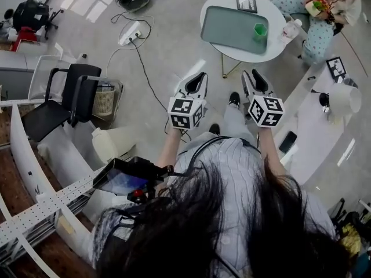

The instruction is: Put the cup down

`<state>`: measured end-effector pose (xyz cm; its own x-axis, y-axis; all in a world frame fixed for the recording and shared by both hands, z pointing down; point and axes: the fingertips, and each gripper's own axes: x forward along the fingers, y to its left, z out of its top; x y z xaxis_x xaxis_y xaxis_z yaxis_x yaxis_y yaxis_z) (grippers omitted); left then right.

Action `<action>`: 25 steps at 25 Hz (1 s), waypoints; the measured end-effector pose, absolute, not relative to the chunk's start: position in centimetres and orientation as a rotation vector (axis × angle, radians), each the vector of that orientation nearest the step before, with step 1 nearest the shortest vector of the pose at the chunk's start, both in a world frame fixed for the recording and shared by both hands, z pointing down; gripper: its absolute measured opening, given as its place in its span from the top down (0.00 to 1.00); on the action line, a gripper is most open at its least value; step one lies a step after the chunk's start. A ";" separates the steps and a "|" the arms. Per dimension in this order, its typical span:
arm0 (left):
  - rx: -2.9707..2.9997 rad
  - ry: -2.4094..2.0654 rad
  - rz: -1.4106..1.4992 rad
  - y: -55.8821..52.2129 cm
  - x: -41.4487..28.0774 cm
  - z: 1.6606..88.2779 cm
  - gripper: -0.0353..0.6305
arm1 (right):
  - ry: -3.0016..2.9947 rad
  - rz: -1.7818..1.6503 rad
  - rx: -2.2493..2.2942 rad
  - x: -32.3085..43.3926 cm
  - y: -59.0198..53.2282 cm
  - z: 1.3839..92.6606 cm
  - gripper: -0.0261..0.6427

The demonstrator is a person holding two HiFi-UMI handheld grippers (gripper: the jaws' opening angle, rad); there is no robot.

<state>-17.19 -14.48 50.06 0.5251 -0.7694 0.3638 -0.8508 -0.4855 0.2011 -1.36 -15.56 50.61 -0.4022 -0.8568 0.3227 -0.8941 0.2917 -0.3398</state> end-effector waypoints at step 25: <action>2.540 -1.210 0.283 -6.0 -10.8 46.4 0.91 | -2.534 0.663 1.664 -0.1 -5.8 46.2 0.84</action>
